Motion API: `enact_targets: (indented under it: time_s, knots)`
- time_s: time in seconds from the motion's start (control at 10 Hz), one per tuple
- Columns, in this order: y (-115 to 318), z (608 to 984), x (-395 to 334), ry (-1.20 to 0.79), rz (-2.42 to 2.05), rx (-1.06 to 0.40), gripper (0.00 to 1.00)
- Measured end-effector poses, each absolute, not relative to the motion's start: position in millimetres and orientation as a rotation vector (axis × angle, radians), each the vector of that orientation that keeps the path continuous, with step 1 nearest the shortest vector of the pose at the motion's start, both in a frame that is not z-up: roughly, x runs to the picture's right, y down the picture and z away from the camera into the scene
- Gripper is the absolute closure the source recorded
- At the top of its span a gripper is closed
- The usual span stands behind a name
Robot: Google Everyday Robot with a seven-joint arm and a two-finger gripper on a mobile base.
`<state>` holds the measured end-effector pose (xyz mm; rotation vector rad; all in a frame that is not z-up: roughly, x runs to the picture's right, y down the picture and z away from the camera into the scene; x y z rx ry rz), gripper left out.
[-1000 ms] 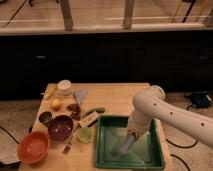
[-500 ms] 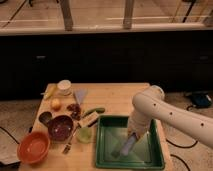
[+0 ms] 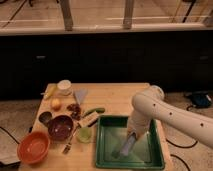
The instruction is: Place sponge in tray
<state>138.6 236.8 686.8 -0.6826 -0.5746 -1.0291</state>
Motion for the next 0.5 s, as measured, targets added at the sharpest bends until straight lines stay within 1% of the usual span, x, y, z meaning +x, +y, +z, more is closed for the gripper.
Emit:
enact_targets:
  time_s: [0.5]
  knots:
    - [237.1,685.4,138.9,-0.591,-1.070,-0.675,0.71]
